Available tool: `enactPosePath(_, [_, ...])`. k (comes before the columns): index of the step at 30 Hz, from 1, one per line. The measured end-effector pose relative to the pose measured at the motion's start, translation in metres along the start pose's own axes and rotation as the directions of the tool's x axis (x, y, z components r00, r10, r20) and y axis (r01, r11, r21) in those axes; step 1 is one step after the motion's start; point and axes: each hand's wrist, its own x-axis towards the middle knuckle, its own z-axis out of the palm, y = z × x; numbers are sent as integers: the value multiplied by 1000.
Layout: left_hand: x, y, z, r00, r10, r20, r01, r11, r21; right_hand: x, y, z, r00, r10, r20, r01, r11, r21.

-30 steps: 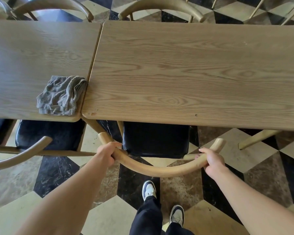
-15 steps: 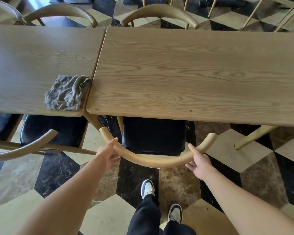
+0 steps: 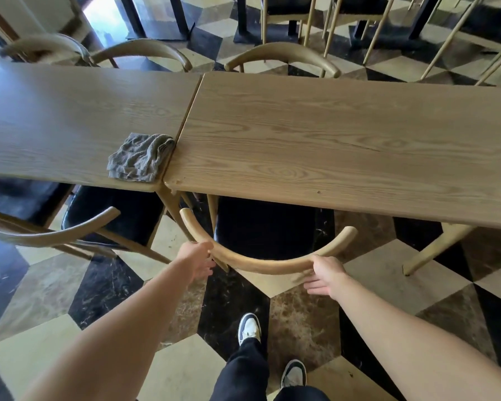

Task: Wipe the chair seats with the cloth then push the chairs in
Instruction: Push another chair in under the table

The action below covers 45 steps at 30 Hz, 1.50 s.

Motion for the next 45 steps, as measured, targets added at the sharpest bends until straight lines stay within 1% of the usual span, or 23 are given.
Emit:
enactPosePath(5, [-35,-13,1,997,71,7,-71,997,8,-23,-1,3,992,-83,90,92,990,-109])
enactPosePath(7, [-52,-18,-2,992,117,-45,-116,993,29,-37,-7,7,986,-119,120,137,978,-157])
enactPosePath(10, [-79,-20,-14,968,235,-92,-226,968,106,-62,-18,11,959,-266,102,285,911,-298])
enactPosePath(12, [-96,-17,-29,950,291,-116,-278,954,116,-83,-27,12,931,-346,113,363,859,-361])
enactPosePath(15, [-119,-12,-58,937,325,-130,-310,942,128,-106,-37,20,905,-396,156,424,808,-408])
enactPosePath(17, [-128,-9,-77,930,340,-137,-326,938,114,-119,-44,29,889,-426,168,457,793,-403])
enactPosePath(23, [-140,-2,-156,912,378,-162,-374,926,53,-158,-74,97,845,-496,202,531,730,-430])
enactPosePath(26, [-139,-5,-206,895,390,-216,-390,920,43,-177,-90,148,824,-525,211,559,700,-444])
enactPosePath(27, [-134,-11,-231,890,386,-243,-389,920,37,-186,-91,174,816,-529,234,572,679,-459])
enactPosePath(28, [-124,-15,-277,889,380,-255,-389,921,18,-196,-100,222,794,-548,264,599,631,-494])
enactPosePath(29, [-117,-21,-287,889,385,-247,-392,920,23,-199,-100,231,794,-543,273,596,607,-526])
enactPosePath(30, [-115,-26,-289,890,382,-250,-388,921,28,-203,-99,232,809,-524,265,573,608,-549])
enactPosePath(31, [-106,-33,-317,886,388,-255,-392,919,36,-205,-100,262,812,-520,265,571,612,-548])
enactPosePath(33, [-102,-38,-333,878,402,-259,-406,913,39,-206,-99,273,807,-526,270,575,592,-564])
enactPosePath(35, [-88,-44,-374,881,400,-252,-405,914,34,-213,-94,312,801,-524,288,581,567,-584])
enactPosePath(38, [-68,-41,-408,886,404,-229,-413,911,11,-220,-92,350,806,-522,280,572,563,-597])
enactPosePath(39, [-62,-39,-416,884,412,-220,-417,908,25,-216,-92,364,806,-519,284,572,558,-601])
enactPosePath(42, [-37,-27,-438,870,447,-208,-426,894,138,-207,-102,402,816,-500,291,562,566,-603])
enactPosePath(45, [-11,-17,-453,871,457,-180,-416,881,225,-192,-114,434,819,-494,292,558,564,-609])
